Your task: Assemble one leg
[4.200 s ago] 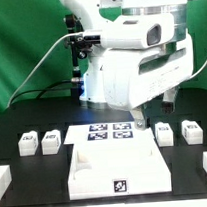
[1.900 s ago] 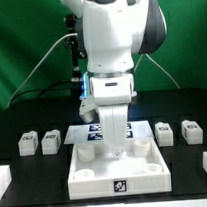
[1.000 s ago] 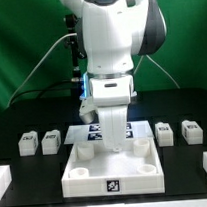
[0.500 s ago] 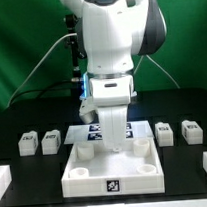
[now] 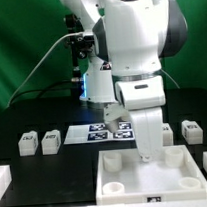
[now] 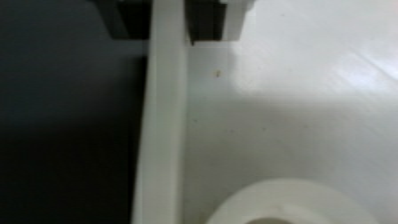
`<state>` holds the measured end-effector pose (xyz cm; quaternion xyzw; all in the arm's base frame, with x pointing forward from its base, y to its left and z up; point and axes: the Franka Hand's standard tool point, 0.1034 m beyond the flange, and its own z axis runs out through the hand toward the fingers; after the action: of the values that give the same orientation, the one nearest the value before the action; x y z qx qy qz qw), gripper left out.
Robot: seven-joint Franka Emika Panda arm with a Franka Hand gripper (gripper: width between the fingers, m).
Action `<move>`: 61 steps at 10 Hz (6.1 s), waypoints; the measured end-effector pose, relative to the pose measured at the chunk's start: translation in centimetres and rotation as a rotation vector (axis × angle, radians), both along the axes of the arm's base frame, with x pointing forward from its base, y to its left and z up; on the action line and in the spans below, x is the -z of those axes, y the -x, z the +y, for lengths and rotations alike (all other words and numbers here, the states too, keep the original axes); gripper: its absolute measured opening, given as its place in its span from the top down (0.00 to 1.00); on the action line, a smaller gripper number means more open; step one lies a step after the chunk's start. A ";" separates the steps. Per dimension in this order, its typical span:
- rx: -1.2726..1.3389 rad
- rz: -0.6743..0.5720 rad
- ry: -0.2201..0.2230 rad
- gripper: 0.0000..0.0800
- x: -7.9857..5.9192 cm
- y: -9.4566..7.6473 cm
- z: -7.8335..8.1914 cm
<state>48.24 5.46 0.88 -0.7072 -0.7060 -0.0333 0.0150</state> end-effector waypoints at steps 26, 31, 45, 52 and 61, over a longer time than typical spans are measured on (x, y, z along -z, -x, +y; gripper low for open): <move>0.170 -0.033 -0.018 0.19 -1.5 -1.2 1.9; 0.764 -0.011 -0.090 0.19 -3.8 1.6 8.4; 1.465 0.662 0.402 0.19 -2.9 6.7 12.0; 1.397 0.873 0.621 0.19 -1.2 8.7 12.1; 1.403 0.874 0.654 0.64 -0.3 10.0 12.5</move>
Offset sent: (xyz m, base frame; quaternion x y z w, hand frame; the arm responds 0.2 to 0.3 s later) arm 0.0224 0.0258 0.0012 -0.0132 0.0056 0.0122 0.9998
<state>38.27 17.97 1.23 -0.8954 -0.0153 0.4414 0.0563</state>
